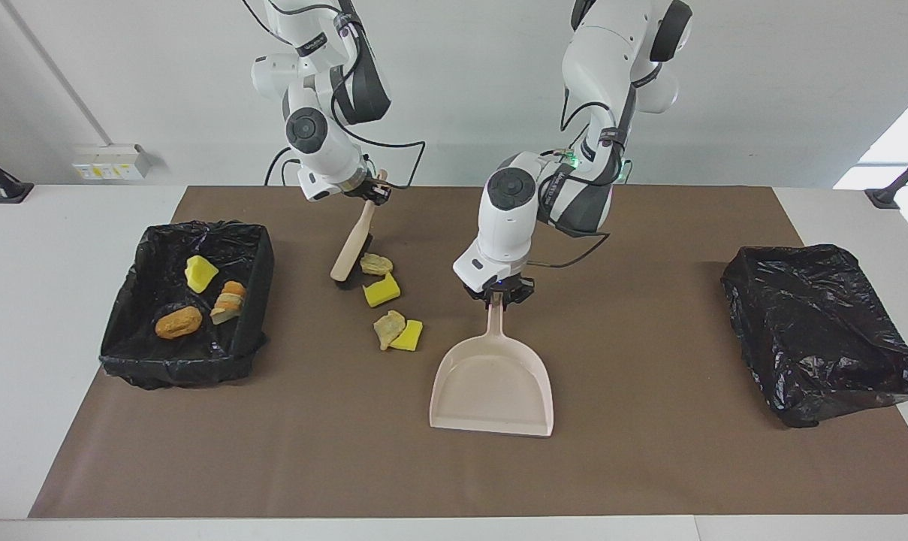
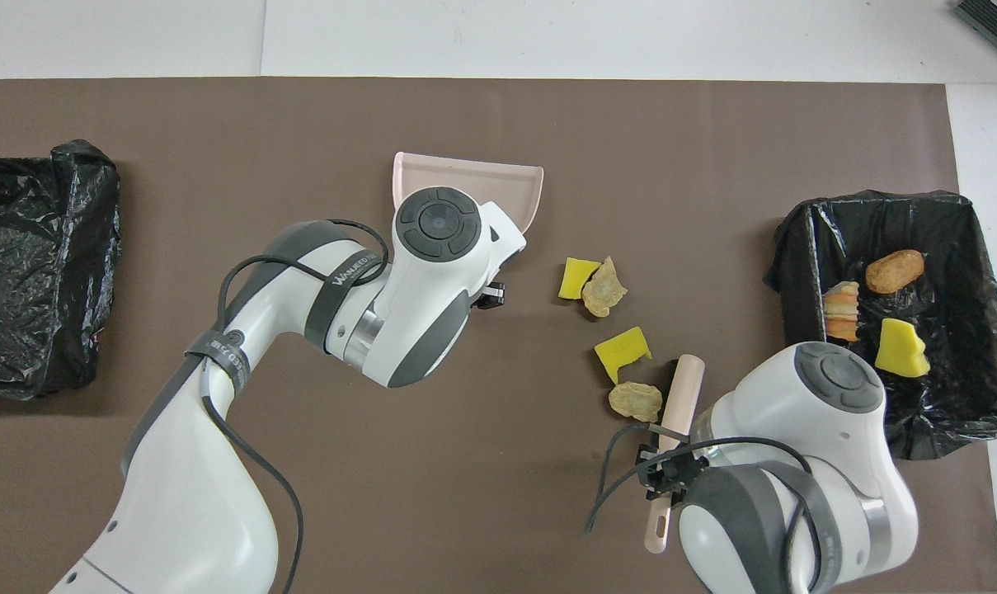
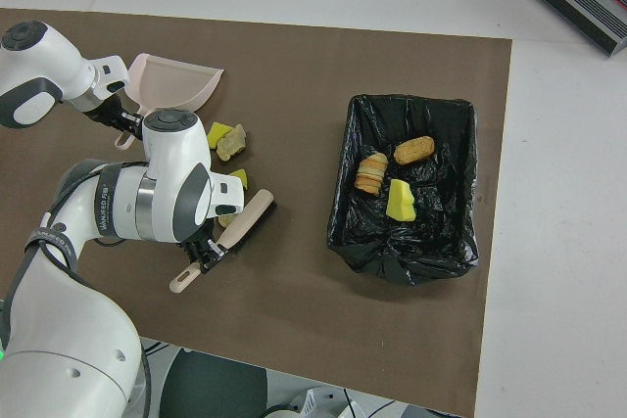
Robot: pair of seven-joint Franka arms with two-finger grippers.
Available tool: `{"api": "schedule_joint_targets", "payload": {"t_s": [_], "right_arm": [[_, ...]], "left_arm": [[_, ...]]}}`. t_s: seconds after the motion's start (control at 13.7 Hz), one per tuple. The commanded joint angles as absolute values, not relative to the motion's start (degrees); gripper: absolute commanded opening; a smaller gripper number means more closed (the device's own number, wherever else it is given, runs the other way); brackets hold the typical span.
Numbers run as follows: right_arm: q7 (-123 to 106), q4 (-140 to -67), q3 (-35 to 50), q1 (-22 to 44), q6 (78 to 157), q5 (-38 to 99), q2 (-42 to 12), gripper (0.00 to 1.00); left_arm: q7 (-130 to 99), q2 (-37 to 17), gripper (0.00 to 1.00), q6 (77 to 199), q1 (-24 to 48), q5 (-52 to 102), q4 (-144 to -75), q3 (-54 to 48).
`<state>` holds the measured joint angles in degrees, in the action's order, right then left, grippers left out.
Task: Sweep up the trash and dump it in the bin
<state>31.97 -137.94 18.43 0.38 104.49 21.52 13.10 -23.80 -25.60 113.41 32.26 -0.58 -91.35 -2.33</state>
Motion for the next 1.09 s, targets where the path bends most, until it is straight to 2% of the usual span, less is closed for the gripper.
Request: {"api": "schedule_joint_targets", "payload": {"t_s": [0.0,0.29,0.51,0.65,0.8,1.02], "right_arm": [[33.2,-136.3,18.5,0.8,107.1,24.2,11.3,0.0],[33.2,-131.0,18.6,5.1,107.6,24.1,7.9,0.0],[31.0,-126.1,18.6,5.5,104.5,17.9,5.2,0.0],[27.6,-124.8,18.2,4.8,102.1,14.6,5.3,0.0],[24.0,-124.3,18.0,2.6,100.9,13.2,5.4,0.0],[20.6,-124.6,18.1,1.8,101.8,9.2,5.4,0.0]], "left_arm": [[-15.0,-23.7,0.0,109.7,30.1,0.1,-89.6,-2.8],[3.9,-21.1,0.0,108.1,30.0,0.4,-90.6,-2.5],[15.7,-19.9,0.0,105.5,29.1,0.4,-91.4,-2.5],[25.7,-17.9,0.0,102.9,26.6,0.4,-92.4,-2.5],[34.8,-14.5,0.0,101.6,23.7,0.4,-96.0,-2.5],[48.7,-9.1,0.0,102.6,21.5,0.0,-106.5,-2.5]]}}
